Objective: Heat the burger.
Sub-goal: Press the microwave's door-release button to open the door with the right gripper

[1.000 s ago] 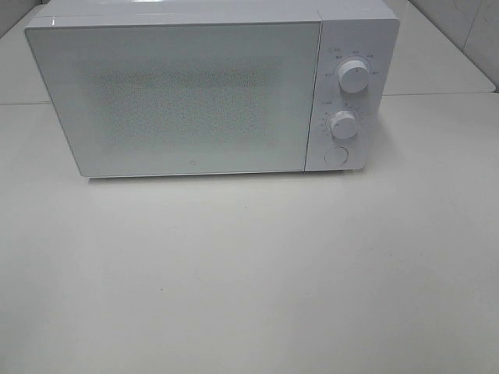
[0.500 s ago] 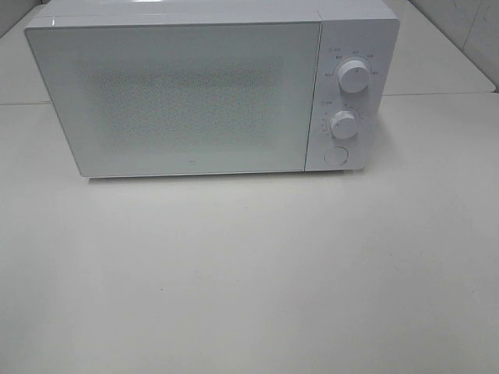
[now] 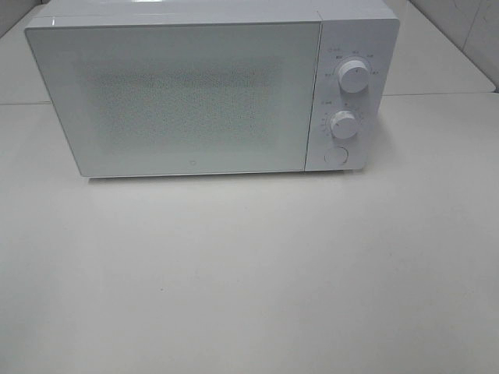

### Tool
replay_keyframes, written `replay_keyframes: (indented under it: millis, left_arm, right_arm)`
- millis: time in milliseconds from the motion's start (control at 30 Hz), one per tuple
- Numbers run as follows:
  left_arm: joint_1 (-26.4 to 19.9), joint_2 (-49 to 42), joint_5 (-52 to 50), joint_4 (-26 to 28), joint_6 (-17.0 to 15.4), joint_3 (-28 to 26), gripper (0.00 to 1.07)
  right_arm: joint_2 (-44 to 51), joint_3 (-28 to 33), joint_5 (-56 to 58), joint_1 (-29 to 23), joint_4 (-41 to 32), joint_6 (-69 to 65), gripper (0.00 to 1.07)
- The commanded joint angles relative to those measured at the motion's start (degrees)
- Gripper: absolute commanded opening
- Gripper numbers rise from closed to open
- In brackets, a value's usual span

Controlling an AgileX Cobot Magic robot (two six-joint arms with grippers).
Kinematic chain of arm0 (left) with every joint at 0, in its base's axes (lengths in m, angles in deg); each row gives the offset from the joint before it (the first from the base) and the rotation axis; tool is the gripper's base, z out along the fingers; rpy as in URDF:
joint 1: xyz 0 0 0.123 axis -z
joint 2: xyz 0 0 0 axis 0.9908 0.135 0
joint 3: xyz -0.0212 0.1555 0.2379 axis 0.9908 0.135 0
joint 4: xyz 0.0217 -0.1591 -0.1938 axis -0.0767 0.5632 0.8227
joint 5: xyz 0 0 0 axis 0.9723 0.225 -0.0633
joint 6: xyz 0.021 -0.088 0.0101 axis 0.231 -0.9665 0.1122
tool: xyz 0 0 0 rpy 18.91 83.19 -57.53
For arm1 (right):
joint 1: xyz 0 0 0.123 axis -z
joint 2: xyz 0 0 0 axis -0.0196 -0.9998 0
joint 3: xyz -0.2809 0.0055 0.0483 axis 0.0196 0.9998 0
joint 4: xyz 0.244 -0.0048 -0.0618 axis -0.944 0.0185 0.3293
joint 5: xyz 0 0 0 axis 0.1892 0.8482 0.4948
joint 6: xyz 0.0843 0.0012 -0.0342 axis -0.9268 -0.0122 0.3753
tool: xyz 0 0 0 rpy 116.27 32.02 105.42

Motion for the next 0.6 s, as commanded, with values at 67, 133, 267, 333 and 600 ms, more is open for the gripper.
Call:
replay_keyframes:
  millis: [67, 133, 267, 333, 600]
  left_arm:
    - [-0.11, -1.09, -0.74, 0.11, 0.0, 0.17, 0.0]
    - [-0.11, -1.09, -0.74, 0.11, 0.0, 0.17, 0.0]
    - [-0.11, -1.09, -0.74, 0.11, 0.0, 0.17, 0.0]
    - [-0.11, -1.09, -0.74, 0.11, 0.0, 0.17, 0.0]
    - [-0.11, -1.09, -0.74, 0.11, 0.0, 0.17, 0.0]
  right_arm:
    - [1.6, 0.0, -0.52, 0.34, 0.23, 0.92, 0.59]
    - [1.6, 0.0, -0.52, 0.34, 0.23, 0.92, 0.59]
    - [1.6, 0.0, -0.52, 0.34, 0.23, 0.92, 0.59]
    - [1.6, 0.0, -0.63, 0.34, 0.23, 0.92, 0.59]
    - [-1.55, -1.03, -2.58, 0.34, 0.23, 0.86, 0.59]
